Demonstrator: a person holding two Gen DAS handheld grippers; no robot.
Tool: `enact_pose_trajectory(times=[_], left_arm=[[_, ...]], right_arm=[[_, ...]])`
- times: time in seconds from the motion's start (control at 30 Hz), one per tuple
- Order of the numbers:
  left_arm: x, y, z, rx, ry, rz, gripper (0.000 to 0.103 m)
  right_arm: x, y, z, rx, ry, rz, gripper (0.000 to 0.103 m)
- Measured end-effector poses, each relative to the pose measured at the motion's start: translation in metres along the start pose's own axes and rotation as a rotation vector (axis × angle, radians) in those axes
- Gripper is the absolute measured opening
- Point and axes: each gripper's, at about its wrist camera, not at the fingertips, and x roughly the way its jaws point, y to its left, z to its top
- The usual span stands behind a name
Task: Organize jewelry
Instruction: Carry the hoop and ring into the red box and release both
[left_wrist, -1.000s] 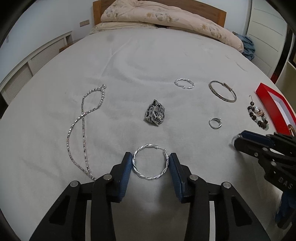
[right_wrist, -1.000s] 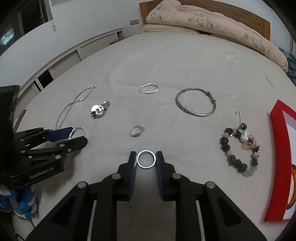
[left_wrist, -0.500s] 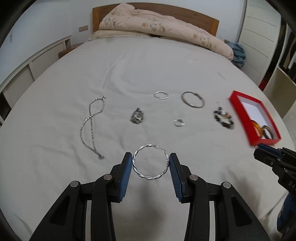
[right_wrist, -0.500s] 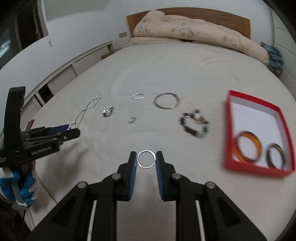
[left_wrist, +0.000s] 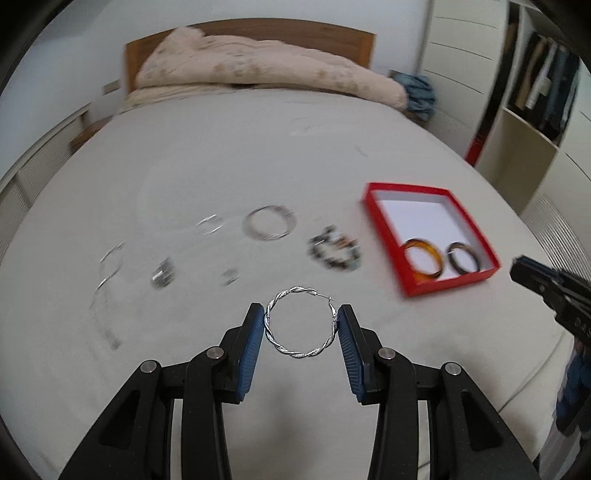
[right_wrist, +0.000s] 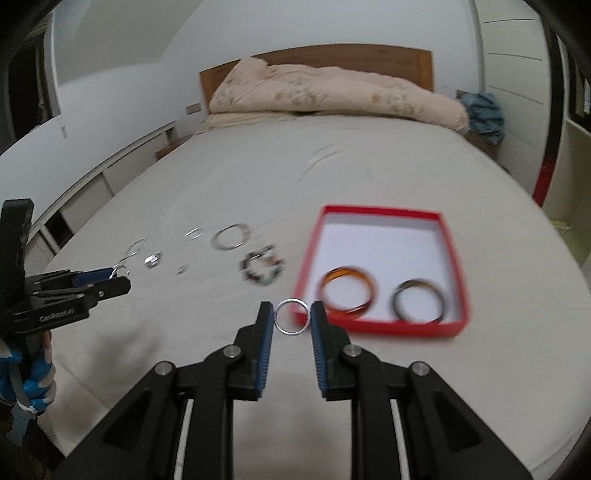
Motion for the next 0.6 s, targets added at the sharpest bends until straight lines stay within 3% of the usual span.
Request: enact_pose_trajectory(times=[0.17,0.33,0.6], left_arm=[[0.037,-0.051,0.045,0.058,-0.002,-0.064,0.040],[0.095,-0.095,0.087,0.118,0.021,-0.105,0.040],[0.181,-0.139,0.107,0.192,0.114,-0.109,0.040]], right_arm=[[0.012,-0.055,0.027,0.021,-0.008,-0.052,0.019],[0.054,-0.100,0.043,0.050,0.025,-0.075,0.019],[0.134,-0.147,0.051,0.081,0.144,-0.047,0.019]])
